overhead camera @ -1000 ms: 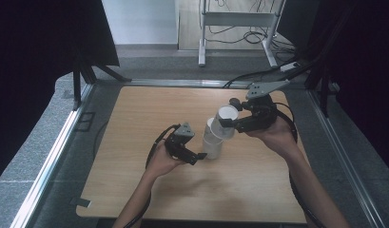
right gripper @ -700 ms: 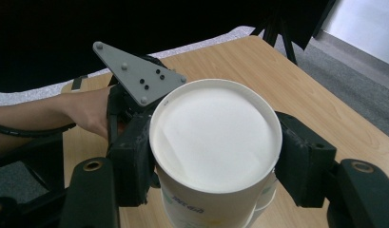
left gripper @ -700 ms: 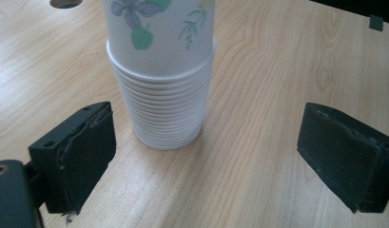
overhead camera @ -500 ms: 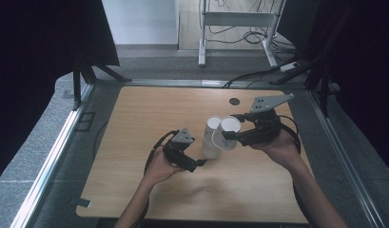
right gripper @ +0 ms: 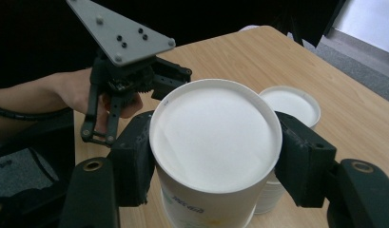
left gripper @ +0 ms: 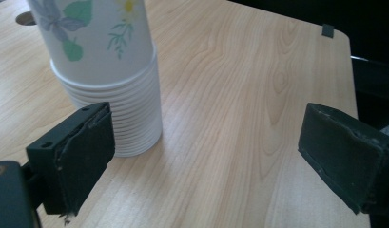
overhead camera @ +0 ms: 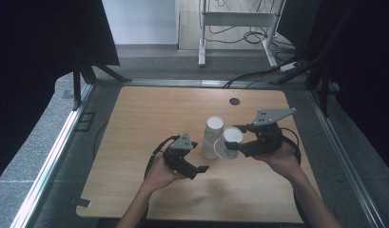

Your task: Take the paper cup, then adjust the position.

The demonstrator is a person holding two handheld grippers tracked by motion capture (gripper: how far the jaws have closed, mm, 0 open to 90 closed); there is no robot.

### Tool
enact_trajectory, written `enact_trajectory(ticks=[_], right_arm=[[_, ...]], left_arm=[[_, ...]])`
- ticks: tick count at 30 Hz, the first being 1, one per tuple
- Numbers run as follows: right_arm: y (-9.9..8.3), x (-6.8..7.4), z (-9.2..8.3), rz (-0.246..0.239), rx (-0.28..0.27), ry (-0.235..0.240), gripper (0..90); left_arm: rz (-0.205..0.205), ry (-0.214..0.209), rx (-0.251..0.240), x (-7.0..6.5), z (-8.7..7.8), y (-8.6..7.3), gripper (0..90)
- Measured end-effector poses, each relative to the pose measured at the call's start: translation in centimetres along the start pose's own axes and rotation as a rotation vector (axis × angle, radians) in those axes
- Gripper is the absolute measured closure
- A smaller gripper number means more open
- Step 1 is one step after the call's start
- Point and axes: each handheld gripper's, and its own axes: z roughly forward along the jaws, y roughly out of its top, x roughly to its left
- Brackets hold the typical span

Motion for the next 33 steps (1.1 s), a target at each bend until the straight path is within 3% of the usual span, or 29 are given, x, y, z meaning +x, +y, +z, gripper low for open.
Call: enact_trajectory(ticks=[10, 33], right_arm=[[-2.7, 0.2, 1.1, 0.014, -0.02, 0.026, 36.2], [-5.6, 0.7, 2.3, 0.039, -0.099, 0.069, 36.2]], left_arm=[[0.007, -0.023, -0.026, -0.6, 0.1, -0.6, 5.6], [0.052, -0.072, -0.048, -2.1, 1.2, -0.4, 6.0]])
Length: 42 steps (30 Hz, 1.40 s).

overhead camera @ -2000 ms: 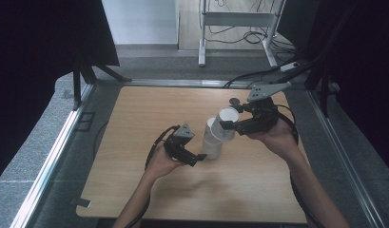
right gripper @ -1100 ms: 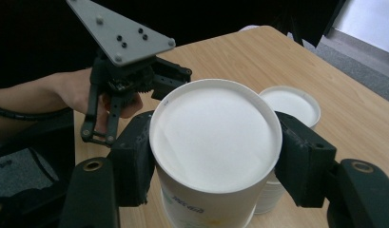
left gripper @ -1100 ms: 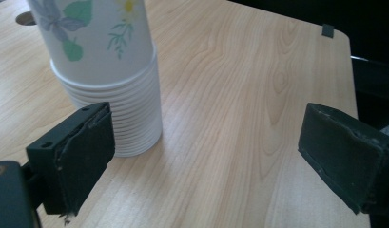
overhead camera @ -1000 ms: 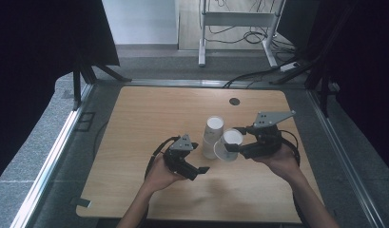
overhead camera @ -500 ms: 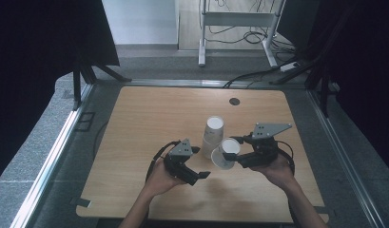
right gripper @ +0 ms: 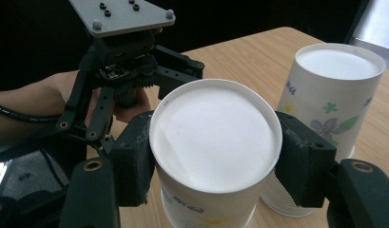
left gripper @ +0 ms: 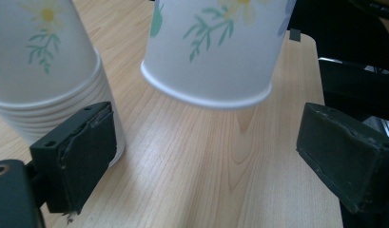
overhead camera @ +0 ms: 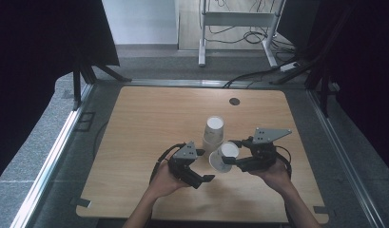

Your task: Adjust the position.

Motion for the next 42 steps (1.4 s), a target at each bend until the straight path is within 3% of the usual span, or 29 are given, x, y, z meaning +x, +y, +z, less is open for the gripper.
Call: enact_trajectory(ticks=[18, 35, 42], right_arm=[[-1.9, 0.3, 0.8, 0.007, -0.081, 0.083, 36.2], [-2.7, 0.3, 1.7, 0.027, -0.095, 0.119, 36.2], [-2.9, 0.3, 1.9, 0.031, -0.098, 0.126, 36.2]], left_arm=[[0.02, -0.039, -0.026, -0.2, 1.4, 0.0, 8.7], [0.035, -0.061, 0.012, -0.2, 1.9, -0.1, 14.7], [0.048, -0.056, 0.028, -0.3, 1.9, -0.1, 21.2]])
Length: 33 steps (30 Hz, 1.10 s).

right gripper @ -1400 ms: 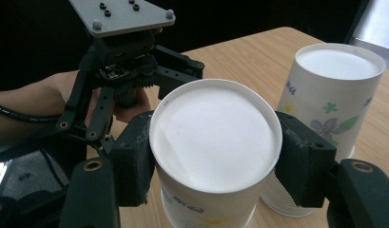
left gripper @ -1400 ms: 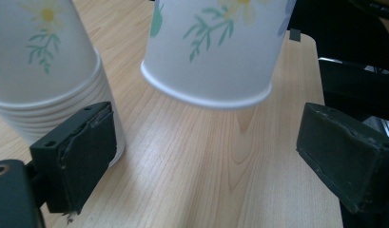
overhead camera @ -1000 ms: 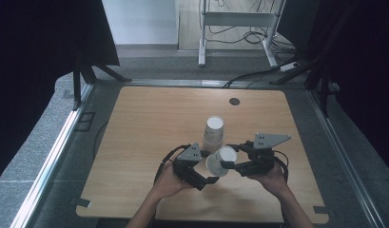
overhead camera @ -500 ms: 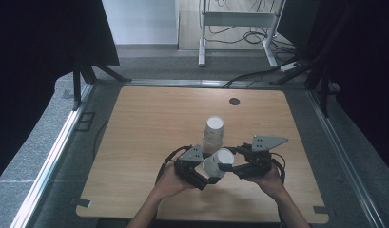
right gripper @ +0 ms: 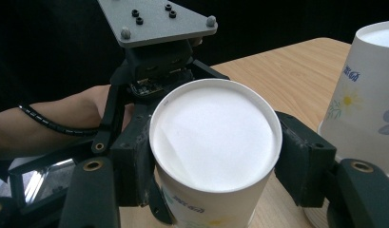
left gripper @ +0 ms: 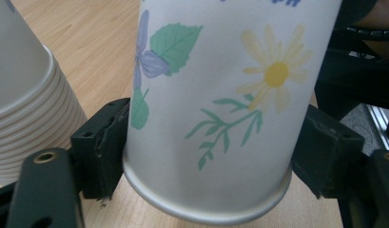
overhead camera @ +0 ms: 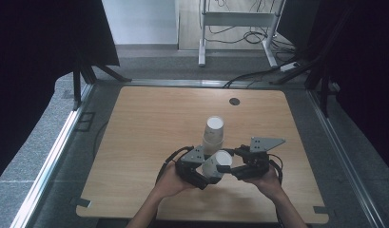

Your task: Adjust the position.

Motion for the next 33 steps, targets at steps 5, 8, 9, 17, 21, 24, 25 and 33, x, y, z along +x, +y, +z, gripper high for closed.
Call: enact_trajectory(ticks=[5, 8, 9, 17, 21, 24, 25, 33], right_arm=[[-0.1, -0.1, 0.0, 0.002, 0.008, 0.004, 36.0], [-0.1, -0.2, 0.0, 0.004, 0.016, 0.007, 35.4], [-0.1, -0.3, 0.1, 0.006, 0.026, 0.011, 34.6], [0.2, -0.2, 0.5, -0.006, 0.09, -0.019, 22.8], [0.7, -0.1, 0.1, -0.019, 0.124, -0.027, 21.4], [1.3, 0.0, -0.1, -0.038, 0.184, -0.034, 20.9], [1.5, 0.0, -0.2, -0.045, 0.209, -0.037, 20.9], [3.5, 0.2, 0.4, -0.098, 0.417, -0.056, 21.6]], left_arm=[[0.005, -0.001, 0.012, 0.0, 0.0, 0.0, 24.3], [0.009, 0.001, 0.028, 0.0, 0.0, 0.0, 25.1], [0.01, 0.003, 0.032, 0.0, 0.0, 0.0, 25.3], [0.05, 0.03, 0.105, -0.1, -0.1, -0.1, 25.9], [0.048, 0.033, 0.112, -0.1, -0.1, -0.1, 26.0], [0.045, 0.037, 0.113, -0.1, -0.1, -0.2, 26.0], [0.047, 0.036, 0.116, -0.1, -0.1, -0.2, 26.0], [0.056, 0.04, 0.125, -0.2, 0.1, 0.0, 26.0]])
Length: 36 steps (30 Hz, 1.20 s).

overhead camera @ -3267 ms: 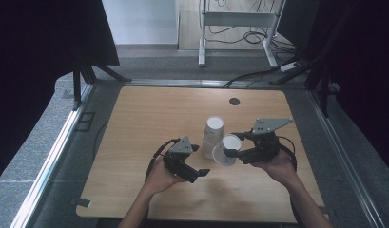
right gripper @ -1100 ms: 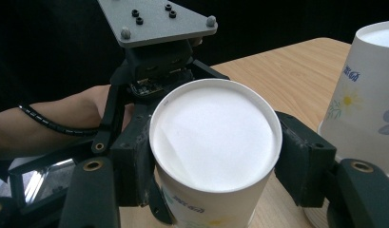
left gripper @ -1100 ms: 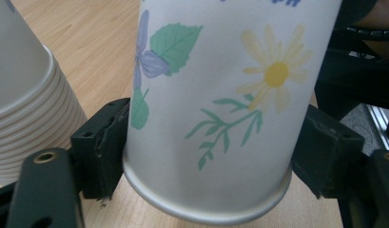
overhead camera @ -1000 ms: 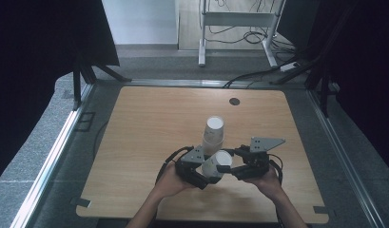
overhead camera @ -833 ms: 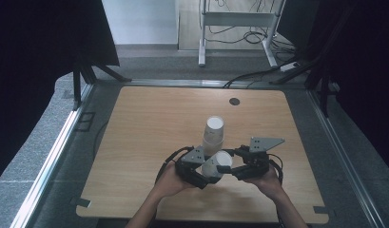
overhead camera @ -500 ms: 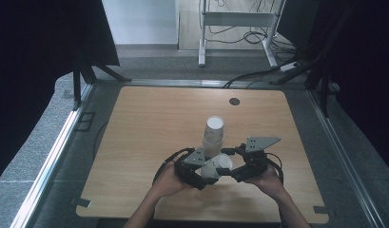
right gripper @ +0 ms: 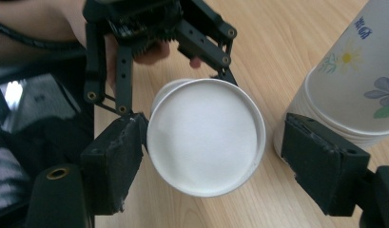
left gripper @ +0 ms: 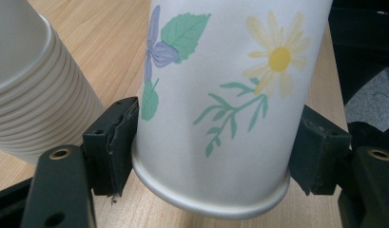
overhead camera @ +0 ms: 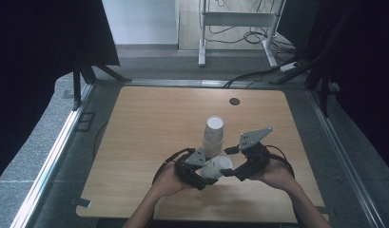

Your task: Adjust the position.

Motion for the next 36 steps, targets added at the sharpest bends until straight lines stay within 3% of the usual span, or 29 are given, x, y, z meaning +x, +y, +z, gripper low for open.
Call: enact_trajectory(ticks=[4, 22, 31, 36], right_arm=[[1.0, -0.1, 0.2, -0.013, 0.082, 0.009, 21.9], [2.5, -0.1, 2.2, -0.033, 0.259, 0.05, 26.5], [2.9, 0.1, 2.8, -0.036, 0.307, 0.049, 33.5], [2.7, 0.2, 2.9, -0.037, 0.285, 0.047, 35.2]], left_arm=[[0.006, -0.001, 0.002, 0.0, 0.0, 0.1, 26.1], [0.023, 0.006, 0.021, -0.2, 0.3, 0.3, 26.2], [0.022, 0.009, 0.023, -0.2, 0.3, 0.2, 26.2], [0.007, 0.002, 0.02, -0.2, 0.4, 0.1, 24.3]])
